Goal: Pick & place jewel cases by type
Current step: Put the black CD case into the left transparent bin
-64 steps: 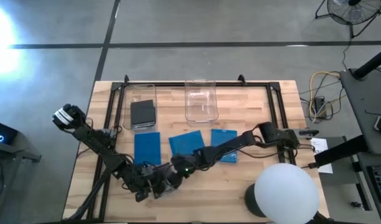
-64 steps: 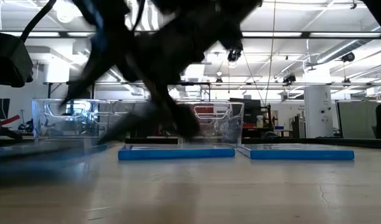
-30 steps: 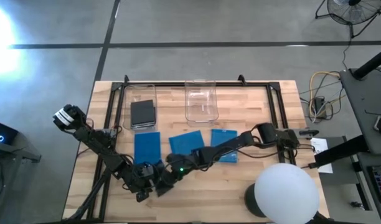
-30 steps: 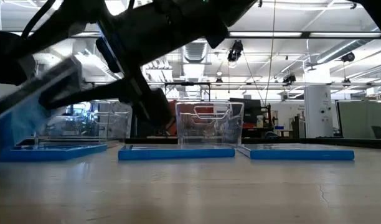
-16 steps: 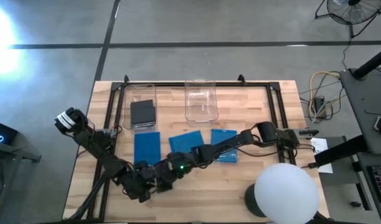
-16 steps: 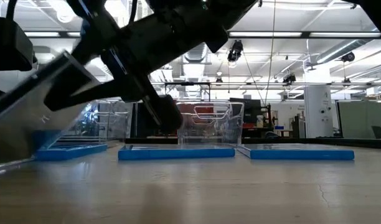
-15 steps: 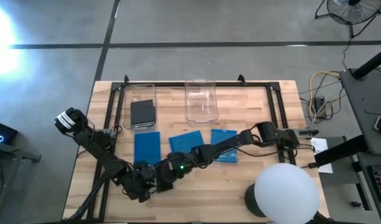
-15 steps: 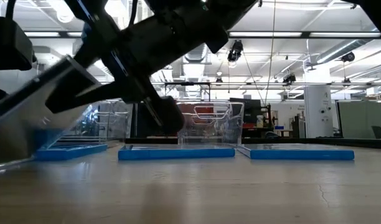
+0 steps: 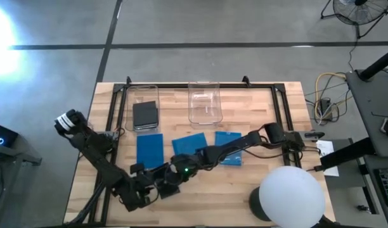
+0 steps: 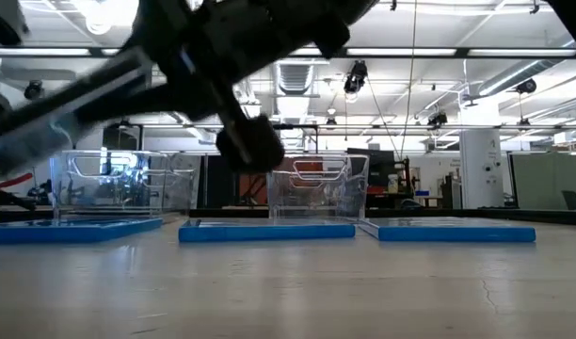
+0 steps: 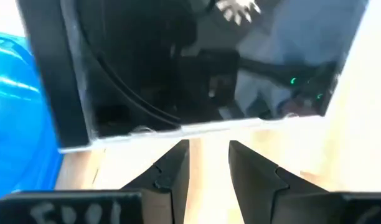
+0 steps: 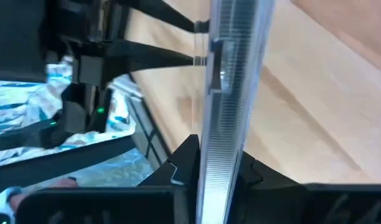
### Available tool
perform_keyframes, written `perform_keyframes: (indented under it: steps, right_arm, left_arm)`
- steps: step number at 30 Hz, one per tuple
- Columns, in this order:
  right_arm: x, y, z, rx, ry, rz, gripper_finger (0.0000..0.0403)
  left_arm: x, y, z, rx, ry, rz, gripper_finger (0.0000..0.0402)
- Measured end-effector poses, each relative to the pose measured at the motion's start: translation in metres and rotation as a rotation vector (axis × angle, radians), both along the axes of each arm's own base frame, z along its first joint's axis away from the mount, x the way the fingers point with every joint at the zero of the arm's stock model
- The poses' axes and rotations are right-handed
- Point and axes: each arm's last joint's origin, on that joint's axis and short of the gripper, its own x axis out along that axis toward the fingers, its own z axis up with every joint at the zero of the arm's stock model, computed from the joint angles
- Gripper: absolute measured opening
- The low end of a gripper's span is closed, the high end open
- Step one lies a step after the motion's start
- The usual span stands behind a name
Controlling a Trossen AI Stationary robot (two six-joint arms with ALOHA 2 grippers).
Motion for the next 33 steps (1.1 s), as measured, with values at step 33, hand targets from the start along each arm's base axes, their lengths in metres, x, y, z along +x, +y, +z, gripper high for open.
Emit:
perform_keyframes:
  steps: [33]
  right_arm:
    - [0.078, -0.227, 0.071, -0.197, -0.301, -0.395, 0.0035]
  left_arm:
    - [-0.09, 0.104, 0.215, -0.178, -0.969, 0.32, 0.0094]
